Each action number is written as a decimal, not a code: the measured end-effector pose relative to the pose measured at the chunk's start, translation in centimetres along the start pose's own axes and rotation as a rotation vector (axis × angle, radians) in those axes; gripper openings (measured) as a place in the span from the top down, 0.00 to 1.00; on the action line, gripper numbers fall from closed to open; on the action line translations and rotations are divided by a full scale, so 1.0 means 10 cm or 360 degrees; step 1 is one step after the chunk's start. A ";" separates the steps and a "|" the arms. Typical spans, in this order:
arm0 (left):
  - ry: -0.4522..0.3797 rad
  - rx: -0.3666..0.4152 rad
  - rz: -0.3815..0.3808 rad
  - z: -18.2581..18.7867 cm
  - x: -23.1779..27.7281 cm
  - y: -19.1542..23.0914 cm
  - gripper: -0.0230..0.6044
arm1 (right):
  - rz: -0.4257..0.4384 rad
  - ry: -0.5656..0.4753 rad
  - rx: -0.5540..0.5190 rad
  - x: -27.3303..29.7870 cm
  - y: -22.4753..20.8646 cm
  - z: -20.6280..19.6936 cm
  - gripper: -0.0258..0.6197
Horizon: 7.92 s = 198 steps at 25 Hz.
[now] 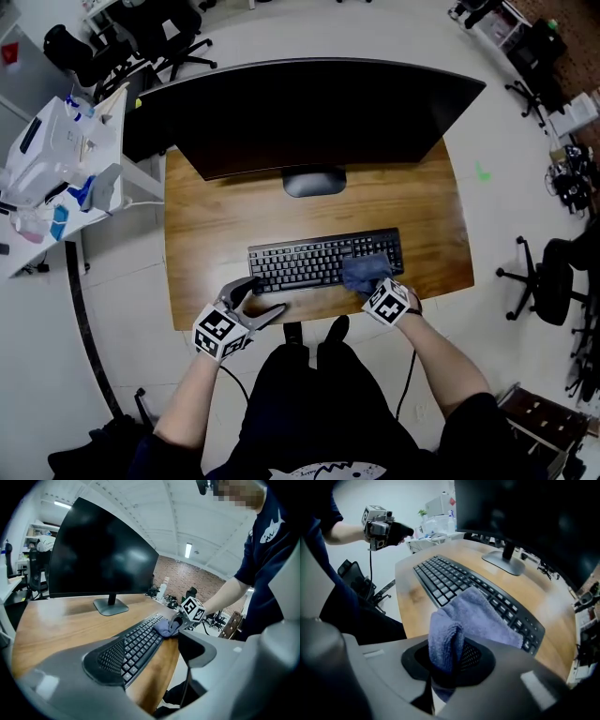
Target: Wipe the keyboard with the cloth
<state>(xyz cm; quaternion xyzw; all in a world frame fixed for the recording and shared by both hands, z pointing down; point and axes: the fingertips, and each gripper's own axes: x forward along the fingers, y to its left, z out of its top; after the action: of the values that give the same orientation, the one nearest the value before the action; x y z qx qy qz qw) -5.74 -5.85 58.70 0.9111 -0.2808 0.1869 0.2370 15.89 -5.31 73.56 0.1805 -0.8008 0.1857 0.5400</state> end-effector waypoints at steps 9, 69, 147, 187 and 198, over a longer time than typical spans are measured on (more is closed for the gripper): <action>0.0017 0.0019 -0.0036 0.08 0.20 -0.13 0.41 | -0.0136 0.0096 0.0247 -0.20 -0.44 -0.55 0.86; -0.0075 -0.0171 0.0254 -0.36 -0.75 0.50 0.41 | 0.0075 -0.0260 0.0241 0.69 -0.16 2.22 0.86; -0.0054 0.0012 0.0077 0.34 0.43 -0.42 0.41 | -0.0228 -0.0521 0.0410 -1.18 -1.07 -0.41 0.86; -0.0475 0.0357 0.0017 -0.17 -2.01 -3.16 0.41 | -0.0110 -0.1669 0.0746 -3.52 3.11 -0.18 0.86; -0.0553 0.0347 0.0065 -0.22 -2.06 -3.59 0.41 | -0.0039 -0.1700 0.0646 -3.76 3.48 -0.40 0.86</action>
<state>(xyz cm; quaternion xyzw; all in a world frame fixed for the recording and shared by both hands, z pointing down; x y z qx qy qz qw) -0.52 30.22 39.02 0.9440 -0.3139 0.0608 0.0812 15.26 30.17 36.34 0.3589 -0.9087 0.2125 0.0170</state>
